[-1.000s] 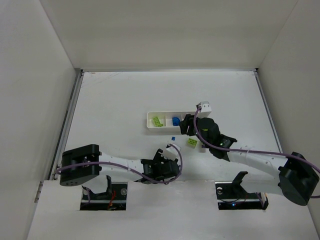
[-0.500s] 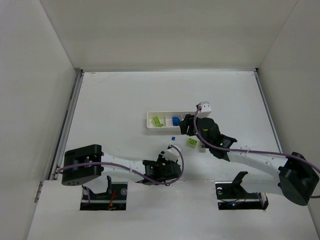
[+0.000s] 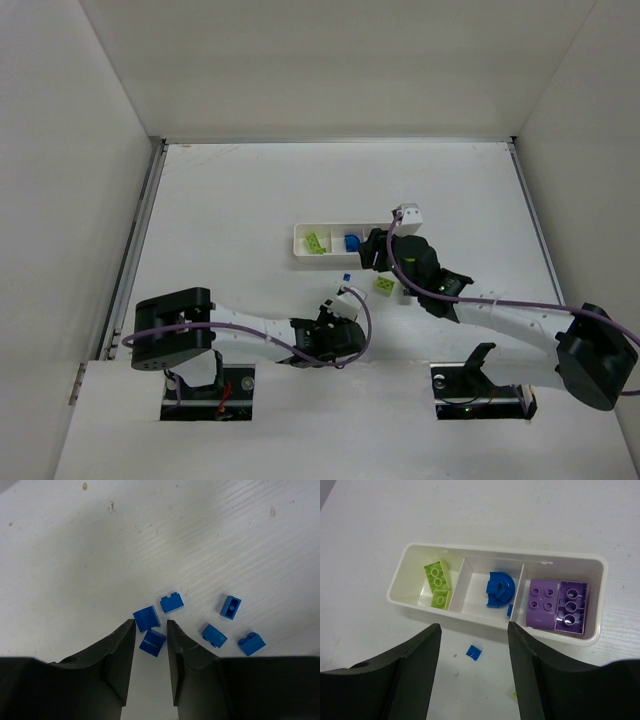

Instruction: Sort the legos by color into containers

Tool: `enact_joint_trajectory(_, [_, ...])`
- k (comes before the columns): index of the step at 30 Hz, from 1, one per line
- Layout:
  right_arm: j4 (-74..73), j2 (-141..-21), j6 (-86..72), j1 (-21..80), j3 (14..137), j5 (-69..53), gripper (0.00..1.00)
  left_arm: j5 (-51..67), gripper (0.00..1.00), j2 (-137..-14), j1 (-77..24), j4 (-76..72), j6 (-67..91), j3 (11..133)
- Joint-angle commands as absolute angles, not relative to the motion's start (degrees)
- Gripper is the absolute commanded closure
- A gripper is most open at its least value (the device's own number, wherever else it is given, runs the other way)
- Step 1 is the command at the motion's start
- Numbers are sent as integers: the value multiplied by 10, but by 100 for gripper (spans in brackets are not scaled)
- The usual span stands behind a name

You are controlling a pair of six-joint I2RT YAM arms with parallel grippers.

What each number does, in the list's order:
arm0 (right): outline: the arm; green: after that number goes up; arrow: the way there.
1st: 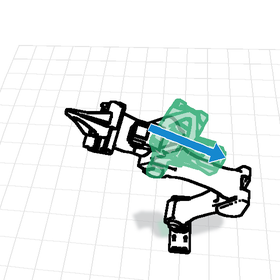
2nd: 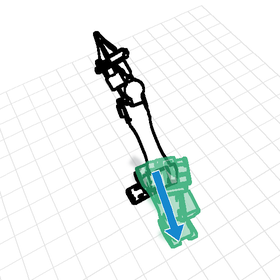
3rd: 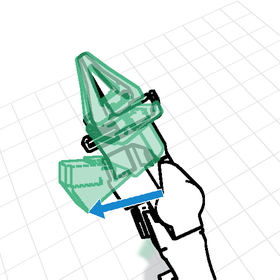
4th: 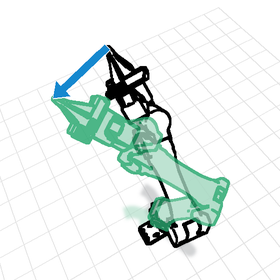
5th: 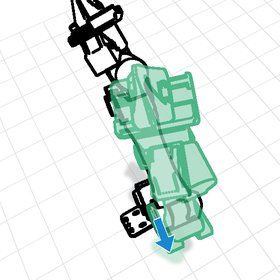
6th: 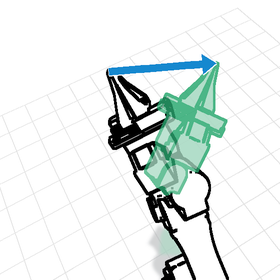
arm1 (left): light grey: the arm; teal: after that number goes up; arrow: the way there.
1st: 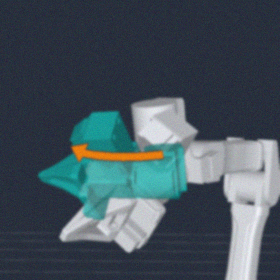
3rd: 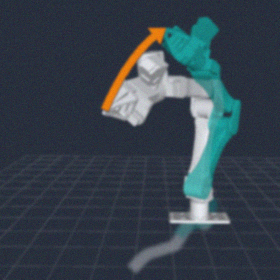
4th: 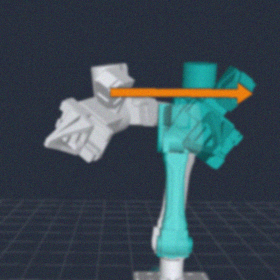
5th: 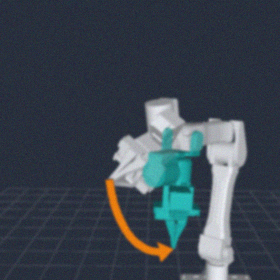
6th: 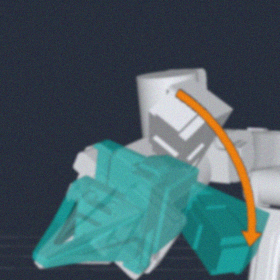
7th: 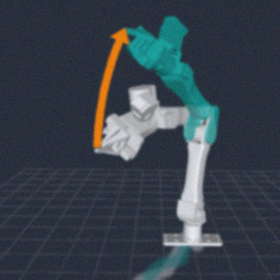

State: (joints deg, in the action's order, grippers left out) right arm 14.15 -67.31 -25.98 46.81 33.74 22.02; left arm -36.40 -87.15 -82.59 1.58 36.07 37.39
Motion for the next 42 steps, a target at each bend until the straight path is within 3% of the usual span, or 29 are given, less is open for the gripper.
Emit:
enact_joint_trajectory(1, [171,-681,-267,469,336,216,38,-359,74,-895,-816,54,354,375])
enact_joint_trajectory(9, [172,-674,-273,470,329,216,38,-385,82,-861,-798,39,345,364])
enact_joint_trajectory(18, [171,-631,-278,470,314,222,40,-417,83,-761,-769,31,336,353])
enact_joint_trajectory(23, [162,-617,-285,472,305,224,55,-370,83,-706,-691,-24,300,366])
enact_joint_trajectory(28, [133,-602,-303,472,291,239,73,-323,83,-745,-628,-79,267,427])
enact_joint_trajectory(42, [108,-577,-368,538,225,266,63,-220,80,-963,-522,-151,228,601])
